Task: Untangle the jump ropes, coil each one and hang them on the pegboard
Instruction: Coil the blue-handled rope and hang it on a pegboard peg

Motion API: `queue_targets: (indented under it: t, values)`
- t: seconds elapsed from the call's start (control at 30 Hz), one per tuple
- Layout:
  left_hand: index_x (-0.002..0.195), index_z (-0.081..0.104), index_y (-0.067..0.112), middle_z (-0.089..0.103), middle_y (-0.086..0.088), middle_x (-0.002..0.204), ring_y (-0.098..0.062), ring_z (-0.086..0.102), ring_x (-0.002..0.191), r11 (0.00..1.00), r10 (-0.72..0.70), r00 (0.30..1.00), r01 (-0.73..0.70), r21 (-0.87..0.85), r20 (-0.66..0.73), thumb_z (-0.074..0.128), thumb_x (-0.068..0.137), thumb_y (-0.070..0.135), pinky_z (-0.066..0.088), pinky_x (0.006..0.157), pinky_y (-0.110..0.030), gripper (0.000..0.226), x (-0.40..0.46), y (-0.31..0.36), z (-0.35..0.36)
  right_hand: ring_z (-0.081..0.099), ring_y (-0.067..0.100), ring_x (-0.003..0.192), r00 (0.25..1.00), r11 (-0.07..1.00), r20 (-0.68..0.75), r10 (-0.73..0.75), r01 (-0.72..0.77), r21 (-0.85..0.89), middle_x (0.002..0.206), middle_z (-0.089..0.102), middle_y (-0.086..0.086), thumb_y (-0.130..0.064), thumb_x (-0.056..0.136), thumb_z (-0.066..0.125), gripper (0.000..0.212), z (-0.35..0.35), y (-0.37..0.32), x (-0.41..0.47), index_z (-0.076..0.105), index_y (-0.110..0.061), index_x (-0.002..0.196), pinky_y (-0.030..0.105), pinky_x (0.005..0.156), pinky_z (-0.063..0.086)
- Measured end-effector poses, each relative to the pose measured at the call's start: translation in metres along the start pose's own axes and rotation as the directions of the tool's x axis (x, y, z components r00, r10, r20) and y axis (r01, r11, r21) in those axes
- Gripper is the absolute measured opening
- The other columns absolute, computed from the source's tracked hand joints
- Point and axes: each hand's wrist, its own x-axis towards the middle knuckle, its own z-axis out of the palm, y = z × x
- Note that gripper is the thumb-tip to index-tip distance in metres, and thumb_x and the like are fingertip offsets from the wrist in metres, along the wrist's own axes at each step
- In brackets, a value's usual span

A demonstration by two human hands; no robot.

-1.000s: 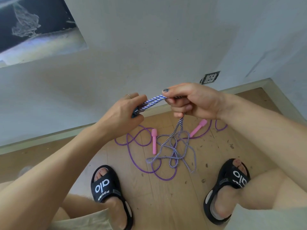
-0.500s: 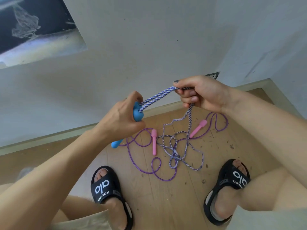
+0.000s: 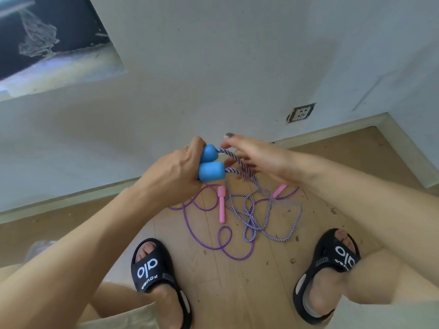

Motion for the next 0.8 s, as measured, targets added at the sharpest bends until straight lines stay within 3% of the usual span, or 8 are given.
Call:
queue_targets:
  t: [0.13,0.27,0.4,0.47,0.6,0.8]
  values:
    - [0.109,0.043,0.006,0.053,-0.007,0.076,-0.032,0.05,0.057,0.998,0.037,0.999,-0.037,-0.045,0.003,0.062,0.083,0.008,0.039,0.048,-0.039,0.032,0.004,0.012,0.003,0.05,0.01,0.067,0.982,0.98,-0.137,-0.13,0.107,-0.165,0.081,0.052,-0.003,-0.061,0.094,0.047,0.053,0.035,0.018,-0.003,0.056,-0.011,0.109,0.027,0.065,0.041]
    - [0.101,0.039,0.006,0.052,-0.009,0.074,-0.033,0.051,0.056,0.987,0.065,0.998,-0.065,-0.145,-0.002,0.063,0.081,0.007,0.043,0.049,-0.046,0.03,0.005,0.015,0.01,0.047,0.005,0.067,0.922,0.98,-0.332,-0.199,0.18,-0.088,0.078,0.049,-0.01,-0.054,0.098,0.046,0.04,0.042,0.026,-0.003,0.053,-0.015,0.102,0.015,0.058,0.036]
    - [0.098,0.036,0.008,0.05,-0.007,0.071,-0.029,0.048,0.054,0.983,0.084,0.996,-0.085,-0.162,-0.009,0.065,0.078,0.006,0.039,0.047,-0.041,0.035,0.004,0.024,0.015,0.048,0.001,0.065,0.853,0.959,-0.44,-0.282,0.23,-0.168,0.076,0.053,-0.006,-0.043,0.101,0.049,0.032,0.04,0.03,0.002,0.056,-0.012,0.099,0.013,0.056,0.037]
    - [0.095,0.036,0.009,0.048,-0.005,0.067,-0.025,0.045,0.052,0.984,0.047,0.998,-0.052,-0.173,-0.032,0.067,0.077,0.01,0.035,0.046,-0.038,0.036,0.003,0.028,0.015,0.047,-0.002,0.059,0.836,0.954,-0.465,-0.292,0.22,-0.203,0.068,0.049,-0.009,-0.042,0.101,0.05,0.03,0.038,0.029,0.005,0.055,-0.015,0.088,0.013,0.054,0.036]
    - [0.089,0.036,0.016,0.049,-0.003,0.066,-0.03,0.049,0.057,0.985,-0.16,0.987,0.159,-0.065,-0.015,0.063,0.082,0.026,0.038,0.05,-0.037,0.03,0.003,0.019,0.009,0.045,0.0,0.054,0.782,0.952,-0.549,-0.296,0.197,-0.234,0.063,0.046,-0.008,-0.046,0.101,0.048,0.036,0.021,0.021,0.011,0.046,-0.022,0.073,0.013,0.052,0.034]
    - [0.076,0.034,0.023,0.049,-0.002,0.065,-0.03,0.048,0.058,0.977,-0.204,0.979,0.203,0.058,0.009,0.058,0.087,0.038,0.035,0.052,-0.032,0.03,0.001,0.017,0.001,0.04,0.014,0.058,0.835,0.972,-0.507,-0.213,0.13,-0.194,0.062,0.042,-0.004,-0.046,0.101,0.045,0.045,0.01,0.022,0.015,0.043,-0.016,0.068,0.025,0.052,0.029]
